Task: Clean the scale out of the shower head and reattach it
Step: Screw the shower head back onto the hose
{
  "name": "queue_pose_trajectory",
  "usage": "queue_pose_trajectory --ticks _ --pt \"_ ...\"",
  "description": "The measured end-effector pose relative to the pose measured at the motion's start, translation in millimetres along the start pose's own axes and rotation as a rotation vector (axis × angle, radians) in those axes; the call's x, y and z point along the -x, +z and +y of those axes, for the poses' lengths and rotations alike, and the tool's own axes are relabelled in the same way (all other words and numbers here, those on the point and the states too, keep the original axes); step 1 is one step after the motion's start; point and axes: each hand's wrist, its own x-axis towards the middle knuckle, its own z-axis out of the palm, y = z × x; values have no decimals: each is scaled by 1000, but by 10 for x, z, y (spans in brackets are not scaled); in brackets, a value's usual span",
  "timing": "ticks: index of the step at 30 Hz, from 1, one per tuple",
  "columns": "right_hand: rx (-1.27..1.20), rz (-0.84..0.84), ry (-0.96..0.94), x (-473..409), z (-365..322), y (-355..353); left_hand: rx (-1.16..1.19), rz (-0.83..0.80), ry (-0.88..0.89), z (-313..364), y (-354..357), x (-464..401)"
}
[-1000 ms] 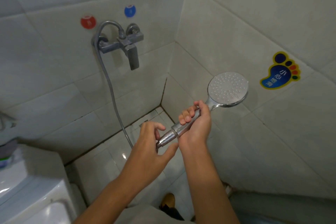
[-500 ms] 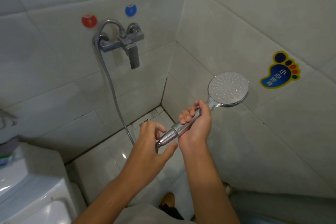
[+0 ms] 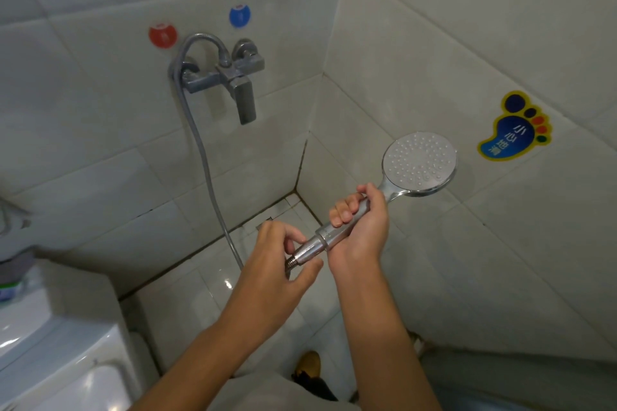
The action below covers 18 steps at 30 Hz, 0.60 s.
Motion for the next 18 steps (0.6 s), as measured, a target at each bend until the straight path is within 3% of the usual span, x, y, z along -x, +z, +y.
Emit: queue_pose_trajectory --ticks 7,18 --pt "2 1 8 -18 15 9 -47 -63 0 58 -7 -28" --pt "5 13 2 -76 6 -5 -28 -10 -15 -16 -3 -59"
